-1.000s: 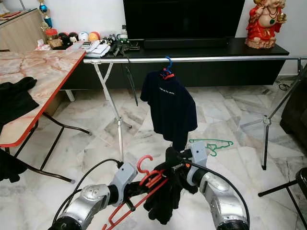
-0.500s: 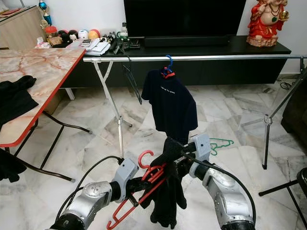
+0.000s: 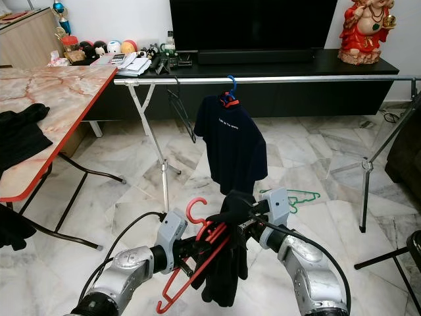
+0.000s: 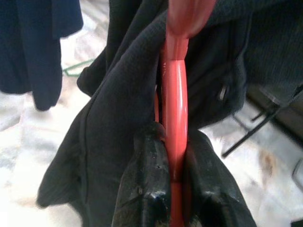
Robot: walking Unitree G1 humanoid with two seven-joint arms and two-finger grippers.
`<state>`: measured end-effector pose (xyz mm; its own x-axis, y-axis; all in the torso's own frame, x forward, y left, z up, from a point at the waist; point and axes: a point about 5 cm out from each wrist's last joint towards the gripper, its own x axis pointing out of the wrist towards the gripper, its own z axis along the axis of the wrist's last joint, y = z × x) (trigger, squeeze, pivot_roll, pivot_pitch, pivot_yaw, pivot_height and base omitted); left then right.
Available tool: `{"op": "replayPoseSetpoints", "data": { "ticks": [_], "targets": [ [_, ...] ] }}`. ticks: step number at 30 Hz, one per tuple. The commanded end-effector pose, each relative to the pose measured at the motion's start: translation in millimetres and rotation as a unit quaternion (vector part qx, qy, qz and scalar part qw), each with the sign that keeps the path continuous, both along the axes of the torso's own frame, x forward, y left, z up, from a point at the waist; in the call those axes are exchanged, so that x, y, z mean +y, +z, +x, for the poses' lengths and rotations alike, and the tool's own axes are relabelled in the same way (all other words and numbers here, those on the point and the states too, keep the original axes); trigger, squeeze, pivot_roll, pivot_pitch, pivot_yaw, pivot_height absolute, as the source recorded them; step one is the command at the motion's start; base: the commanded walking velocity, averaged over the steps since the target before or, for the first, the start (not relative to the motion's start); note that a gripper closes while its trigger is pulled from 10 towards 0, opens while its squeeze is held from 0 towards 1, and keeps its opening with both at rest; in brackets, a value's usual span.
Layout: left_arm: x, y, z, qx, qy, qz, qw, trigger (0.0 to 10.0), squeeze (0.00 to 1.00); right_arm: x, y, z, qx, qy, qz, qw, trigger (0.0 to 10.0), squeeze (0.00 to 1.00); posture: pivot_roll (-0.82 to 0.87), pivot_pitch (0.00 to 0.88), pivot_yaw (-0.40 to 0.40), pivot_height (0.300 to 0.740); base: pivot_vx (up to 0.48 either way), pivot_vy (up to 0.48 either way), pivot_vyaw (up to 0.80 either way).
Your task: Hang hanger
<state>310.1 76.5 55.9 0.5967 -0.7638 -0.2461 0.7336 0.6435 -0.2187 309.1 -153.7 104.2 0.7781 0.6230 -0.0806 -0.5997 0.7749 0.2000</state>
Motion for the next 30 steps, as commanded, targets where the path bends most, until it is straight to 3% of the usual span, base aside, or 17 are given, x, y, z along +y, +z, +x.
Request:
{"op": "replayPoseSetpoints", "data": {
  "ticks": [1, 7, 8, 9, 10, 25, 30],
  "targets": [
    [-1.6, 12.6, 5.9, -0.022, 0.001, -0.014, 1.0, 10.0, 0.0, -0.3, 6.1, -0.7, -0.019, 0.002, 0.006, 1.0, 10.0, 0.0, -0.03, 0.066, -0.001, 0.74, 0.0, 0.0, 0.0],
    [-2.6, 15.5, 6.2, -0.021, 0.003, -0.031, 0.999, 10.0, 0.0, 2.5, 7.4, -0.8, -0.024, 0.006, 0.016, 1.0, 10.0, 0.0, -0.03, 0.066, -0.001, 0.74, 0.0, 0.0, 0.0],
    [-2.6, 15.9, 6.3, -0.02, 0.002, -0.032, 0.999, 10.0, 0.0, 3.7, 7.9, -1.0, -0.025, 0.009, 0.02, 0.999, 10.0, 0.38, -0.03, 0.066, -0.001, 0.74, 0.0, 0.0, 0.0],
    [-2.6, 15.9, 6.3, -0.02, 0.001, -0.032, 0.999, 10.0, 0.0, 4.1, 8.1, -1.2, -0.026, 0.011, 0.021, 0.999, 10.0, 0.38, -0.03, 0.066, -0.001, 0.74, 0.0, 0.0, 0.0],
    [-2.6, 16.0, 6.3, -0.02, 0.001, -0.032, 0.999, 10.0, 0.0, 4.5, 8.4, -1.3, -0.027, 0.012, 0.021, 0.999, 10.0, 0.98, -0.03, 0.065, 0.0, 0.74, 0.0, 0.0, 0.0],
    [-5.9, 17.6, 6.1, -0.02, 0.007, -0.045, 0.999, 10.0, 0.0, 4.2, 7.9, -3.2, -0.029, 0.017, 0.018, 0.999, 10.0, 1.0, -0.03, 0.066, -0.002, 0.74, 0.0, 0.0, 0.0],
    [-4.4, 17.7, 8.4, -0.025, 0.024, -0.042, 0.999, 10.0, 0.0, 3.1, 0.0, -7.6, -0.013, 0.027, -0.009, 1.0, 10.0, 1.0, -0.03, 0.067, -0.003, 0.74, 0.0, 0.0, 0.0]
  ]
}}
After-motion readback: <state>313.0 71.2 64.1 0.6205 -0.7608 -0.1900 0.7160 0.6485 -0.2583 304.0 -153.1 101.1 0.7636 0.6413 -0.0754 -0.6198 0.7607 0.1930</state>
